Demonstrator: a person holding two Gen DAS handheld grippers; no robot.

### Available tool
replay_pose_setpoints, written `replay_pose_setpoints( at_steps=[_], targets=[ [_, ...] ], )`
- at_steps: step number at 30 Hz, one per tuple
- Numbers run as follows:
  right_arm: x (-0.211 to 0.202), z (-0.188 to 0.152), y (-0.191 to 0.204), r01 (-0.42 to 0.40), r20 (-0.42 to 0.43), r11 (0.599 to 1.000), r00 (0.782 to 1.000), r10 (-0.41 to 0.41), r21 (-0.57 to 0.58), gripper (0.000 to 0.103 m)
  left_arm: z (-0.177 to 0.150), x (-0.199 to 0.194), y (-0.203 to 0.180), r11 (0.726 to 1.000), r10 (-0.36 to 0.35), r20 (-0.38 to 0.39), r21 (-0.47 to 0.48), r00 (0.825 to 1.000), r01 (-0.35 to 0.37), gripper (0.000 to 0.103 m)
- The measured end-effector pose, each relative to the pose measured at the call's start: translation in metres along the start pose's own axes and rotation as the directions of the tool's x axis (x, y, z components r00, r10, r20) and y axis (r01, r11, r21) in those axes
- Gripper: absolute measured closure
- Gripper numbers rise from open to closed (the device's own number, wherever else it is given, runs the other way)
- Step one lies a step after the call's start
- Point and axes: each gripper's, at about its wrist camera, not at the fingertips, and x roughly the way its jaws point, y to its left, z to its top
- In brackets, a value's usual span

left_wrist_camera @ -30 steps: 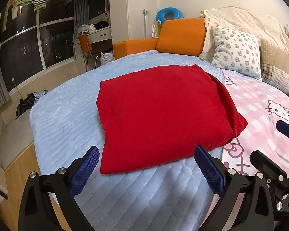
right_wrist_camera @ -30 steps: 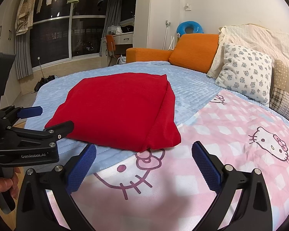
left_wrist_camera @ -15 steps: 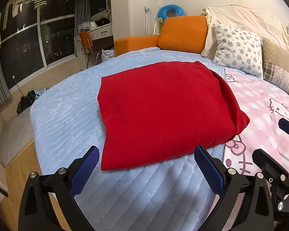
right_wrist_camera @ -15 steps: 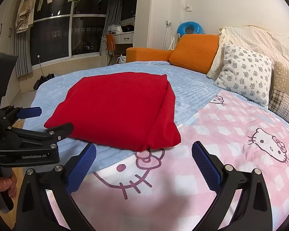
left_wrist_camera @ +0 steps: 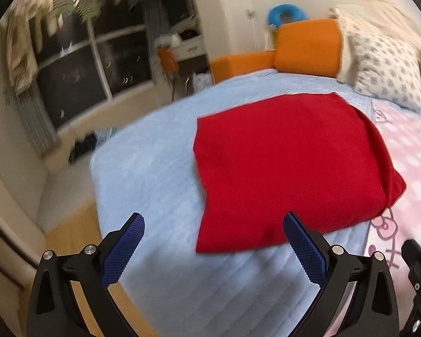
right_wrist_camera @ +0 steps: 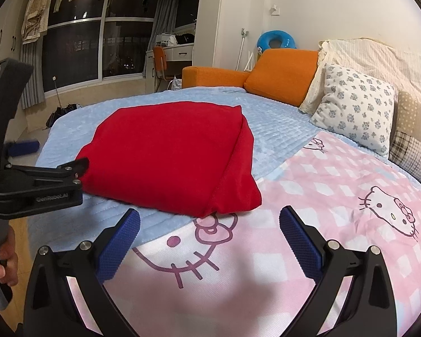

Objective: Fold large clothes

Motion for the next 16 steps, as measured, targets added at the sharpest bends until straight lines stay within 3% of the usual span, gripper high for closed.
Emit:
replay_pose_setpoints(
  at_steps=[2, 5, 6, 16],
  targets=[
    [0.0005, -0.0003, 0.0, 0.001, 0.0, 1.0, 1.0, -0.001, -0.004, 0.005, 0.0, -0.0036, 0.0004, 0.997, -0.074, 0.013, -0.022, 0.997, 0.074, 0.003],
    [0.0005, -0.0008, -0.0003, 0.005, 0.0, 1.0, 1.0, -0.005, -0.005, 0.005, -0.0015, -0.0074, 0.0058, 0.974, -0.206, 0.045, -0.088, 0.978, 0.209, 0.003],
    [0.0005, -0.0007, -0.0007, 0.005, -0.001, 1.0, 1.0, -0.005, -0.003, 0.005, -0.0011, -0.0068, 0.0061, 0.97, -0.221, 0.039, -0.098, 0.974, 0.224, 0.003],
    [0.0006, -0.001, -0.0007, 0.005, -0.004, 1.0, 1.0, -0.005, -0.005, 0.005, -0.0027, -0.0007, 0.0037, 0.978, -0.2, 0.0, -0.052, 0.98, 0.2, 0.003]
  ],
)
